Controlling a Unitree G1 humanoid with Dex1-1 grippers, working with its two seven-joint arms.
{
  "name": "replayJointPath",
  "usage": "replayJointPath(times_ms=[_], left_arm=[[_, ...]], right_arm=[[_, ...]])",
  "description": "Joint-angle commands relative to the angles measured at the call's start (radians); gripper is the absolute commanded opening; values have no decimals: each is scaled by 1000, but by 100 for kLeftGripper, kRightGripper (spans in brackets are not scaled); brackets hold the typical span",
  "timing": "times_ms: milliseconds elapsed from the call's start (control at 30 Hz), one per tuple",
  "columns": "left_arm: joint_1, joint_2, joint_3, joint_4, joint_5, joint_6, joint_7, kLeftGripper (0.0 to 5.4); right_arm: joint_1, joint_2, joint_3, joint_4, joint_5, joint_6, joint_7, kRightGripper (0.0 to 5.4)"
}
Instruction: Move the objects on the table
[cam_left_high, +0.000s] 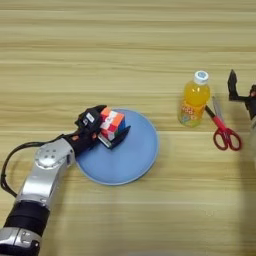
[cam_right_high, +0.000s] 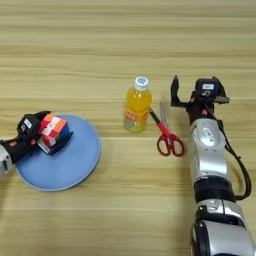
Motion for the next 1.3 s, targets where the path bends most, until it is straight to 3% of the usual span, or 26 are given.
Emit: replayJointPath(times_ms=[33,433,533,800,967,1100,1233,1300], left_arm=[[-16,0,-4,5,8,-1,0,473],[-18,-8,6,-2,-7,-7,-2,356],[-32,-19,34,-10,-38,-17,8,331],[-76,-58,132,-20,-129,-37,47,329],[-115,-72,198,1,-150,-82,112,329],[-154,-60,240,65,-113,-111,191,329],[-197,-37,244,191,-47,-145,266,329],[-221,-30,250,253,-41,-153,277,329]], right_arm=[[-14,1,3,-6,9,13,6,540],[-14,0,3,-6,9,13,7,540],[-13,-1,2,-6,9,13,8,540],[-14,-2,3,-3,9,15,9,540],[-14,-1,3,-3,8,14,10,540],[-14,0,4,-4,8,14,9,540],[-16,0,5,-3,7,17,8,540],[-17,0,6,-3,6,17,8,540]])
